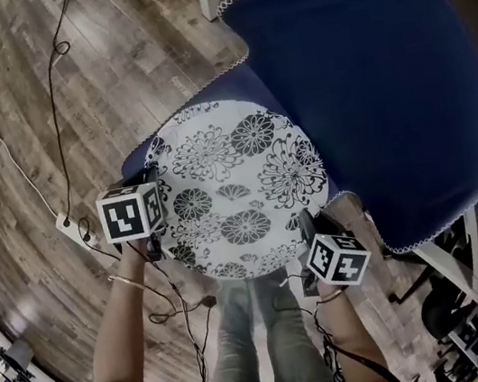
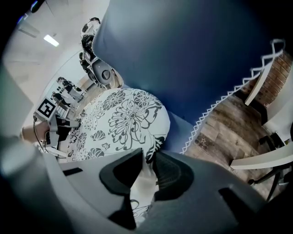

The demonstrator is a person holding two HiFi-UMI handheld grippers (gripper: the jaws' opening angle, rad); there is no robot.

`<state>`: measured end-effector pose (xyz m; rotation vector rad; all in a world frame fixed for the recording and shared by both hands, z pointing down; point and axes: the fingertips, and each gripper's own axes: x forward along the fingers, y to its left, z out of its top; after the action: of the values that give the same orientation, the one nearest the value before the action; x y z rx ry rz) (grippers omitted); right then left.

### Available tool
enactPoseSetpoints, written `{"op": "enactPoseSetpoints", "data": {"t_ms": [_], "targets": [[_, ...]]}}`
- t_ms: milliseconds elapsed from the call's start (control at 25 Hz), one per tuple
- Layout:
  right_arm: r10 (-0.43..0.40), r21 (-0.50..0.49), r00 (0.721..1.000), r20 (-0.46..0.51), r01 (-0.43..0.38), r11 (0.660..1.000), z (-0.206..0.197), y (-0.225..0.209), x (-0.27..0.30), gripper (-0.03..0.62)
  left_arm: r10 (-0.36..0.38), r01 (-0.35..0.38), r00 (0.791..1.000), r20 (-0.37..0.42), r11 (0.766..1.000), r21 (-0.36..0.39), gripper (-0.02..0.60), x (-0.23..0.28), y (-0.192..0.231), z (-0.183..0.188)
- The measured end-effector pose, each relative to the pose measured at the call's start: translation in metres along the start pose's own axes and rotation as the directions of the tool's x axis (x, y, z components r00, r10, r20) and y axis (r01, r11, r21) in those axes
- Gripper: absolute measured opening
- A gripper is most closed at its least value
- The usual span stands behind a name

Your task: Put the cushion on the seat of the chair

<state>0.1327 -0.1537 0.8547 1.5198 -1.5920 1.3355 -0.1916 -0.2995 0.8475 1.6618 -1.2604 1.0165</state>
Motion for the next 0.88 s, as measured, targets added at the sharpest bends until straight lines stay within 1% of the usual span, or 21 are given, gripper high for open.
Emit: {"op": "enactPoseSetpoints", "data": {"t_ms": [280,560,720,880], "targets": [[-0.006,0.010,1.000,-0.010,0.006,1.000,0.000,-0.003,0.001,0.102,-0.012,0.014,0.999,0.046,0.999,-0.042,0.071,-0.006,0.004,0.005],[-0.008,0.025,1.000,-0.016,0.009,1.000,-0.003,-0.008,0.000,0.148,-0.027,0.032,0.997,0.078,0.997,-0.063,0.149,-0.010,0.006,0.008],[-0.014,0.027,1.000,-0.012,0.014,1.000,-0.003,-0.010,-0.005,0.197,-0.051,0.060,0.994,0.100,0.995,-0.086,0.189,-0.018,0.005,0.010],[-0.006,0.009,1.000,0.007,0.006,1.000,-0.002,-0.009,-0.010,0.249,-0.089,0.101,0.990,0.113,0.989,-0.106,0.213,-0.021,0.001,0.002]]}}
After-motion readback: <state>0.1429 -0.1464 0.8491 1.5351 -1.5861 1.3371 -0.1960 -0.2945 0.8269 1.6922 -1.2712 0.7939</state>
